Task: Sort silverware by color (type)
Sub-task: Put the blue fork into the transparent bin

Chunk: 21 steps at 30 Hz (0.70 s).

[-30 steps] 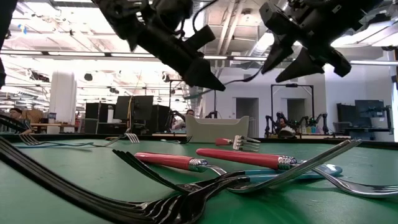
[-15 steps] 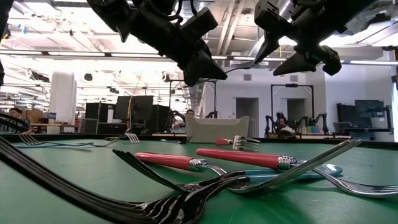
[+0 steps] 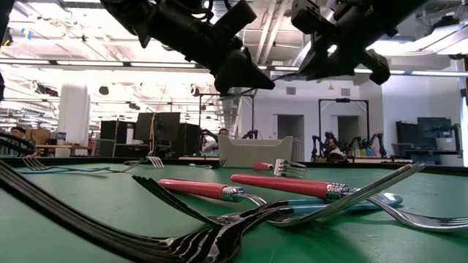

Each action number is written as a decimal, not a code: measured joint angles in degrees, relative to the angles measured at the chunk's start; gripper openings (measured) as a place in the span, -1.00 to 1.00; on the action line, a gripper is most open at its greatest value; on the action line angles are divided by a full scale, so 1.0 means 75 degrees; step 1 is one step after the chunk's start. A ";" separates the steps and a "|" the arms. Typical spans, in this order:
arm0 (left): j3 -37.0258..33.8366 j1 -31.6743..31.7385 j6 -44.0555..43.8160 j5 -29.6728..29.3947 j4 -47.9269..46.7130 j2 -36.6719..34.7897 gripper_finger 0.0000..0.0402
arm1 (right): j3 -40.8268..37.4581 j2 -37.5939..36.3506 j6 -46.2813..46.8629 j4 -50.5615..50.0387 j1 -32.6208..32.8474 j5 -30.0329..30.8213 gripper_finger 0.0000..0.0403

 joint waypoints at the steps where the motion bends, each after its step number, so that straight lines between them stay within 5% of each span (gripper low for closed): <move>1: 0.0000 0.0001 -0.0005 0.0000 -0.0005 0.0000 -0.96 | 0.0000 -0.0003 -0.0144 0.0026 0.0000 0.0005 -0.61; 4: -0.0006 0.0006 -0.0173 0.0033 -0.0080 0.0017 -0.95 | 0.0027 -0.0050 -0.0808 0.0140 0.0033 0.0040 -0.89; 11: 0.0007 0.0011 -0.0512 -0.0023 -0.0166 -0.0004 -0.75 | 0.0045 -0.0771 -0.2880 -0.0598 0.0038 -0.1444 -0.92; 21: 0.0009 0.0088 -0.1317 0.0219 -0.1287 -0.0006 -0.53 | 0.2392 -0.2147 -0.4304 -0.5606 -0.0938 -0.7079 -0.93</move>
